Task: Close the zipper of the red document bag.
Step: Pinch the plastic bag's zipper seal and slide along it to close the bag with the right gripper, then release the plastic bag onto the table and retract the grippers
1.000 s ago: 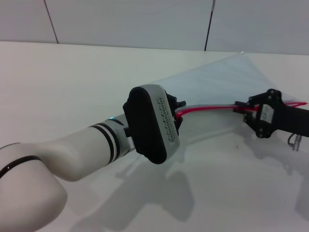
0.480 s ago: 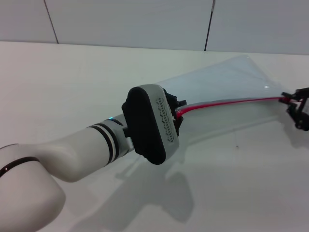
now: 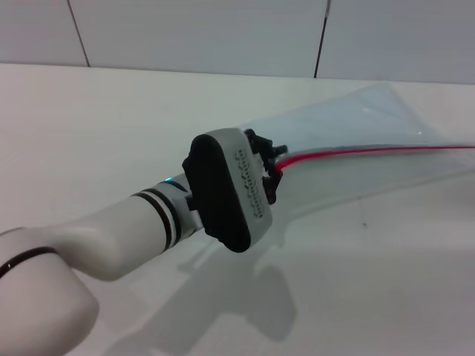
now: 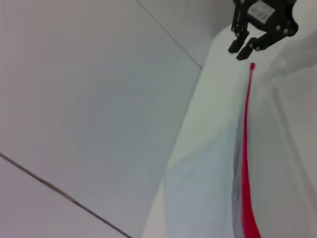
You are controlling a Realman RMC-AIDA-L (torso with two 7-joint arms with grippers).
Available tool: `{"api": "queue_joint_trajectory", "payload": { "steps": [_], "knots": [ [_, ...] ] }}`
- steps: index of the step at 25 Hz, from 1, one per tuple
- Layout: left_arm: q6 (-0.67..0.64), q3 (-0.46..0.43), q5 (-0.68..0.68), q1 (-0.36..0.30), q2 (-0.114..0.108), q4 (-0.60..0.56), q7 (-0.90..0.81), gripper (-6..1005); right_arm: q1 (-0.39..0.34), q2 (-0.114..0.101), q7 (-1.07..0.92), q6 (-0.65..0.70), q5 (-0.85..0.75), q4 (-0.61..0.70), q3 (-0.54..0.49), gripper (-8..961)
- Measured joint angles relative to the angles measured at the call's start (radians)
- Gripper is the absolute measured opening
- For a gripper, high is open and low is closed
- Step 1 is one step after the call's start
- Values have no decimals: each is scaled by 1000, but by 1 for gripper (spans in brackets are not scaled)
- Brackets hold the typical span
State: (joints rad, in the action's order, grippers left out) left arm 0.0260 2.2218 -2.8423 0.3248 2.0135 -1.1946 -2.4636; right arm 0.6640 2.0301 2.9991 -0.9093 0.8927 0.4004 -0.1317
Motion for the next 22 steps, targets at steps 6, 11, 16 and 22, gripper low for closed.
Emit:
{"api": "queue_joint_trajectory", "payload": {
  "steps": [6, 11, 16, 22],
  "knots": [
    [223, -6, 9, -28, 11, 82, -8, 174, -23, 4, 0, -10, 222, -41, -49, 238],
    [388, -8, 60, -33, 12, 156, -13, 177, -56, 4, 1, -75, 370, -98, -50, 448],
    [547, -3, 167, -26, 10, 227, -23, 366, -95, 2, 1, -213, 513, -187, -51, 558],
    [766, -18, 243, -17, 11, 330, -138, 512, -135, 3, 1, -357, 654, -311, -51, 697]
  ]
}}
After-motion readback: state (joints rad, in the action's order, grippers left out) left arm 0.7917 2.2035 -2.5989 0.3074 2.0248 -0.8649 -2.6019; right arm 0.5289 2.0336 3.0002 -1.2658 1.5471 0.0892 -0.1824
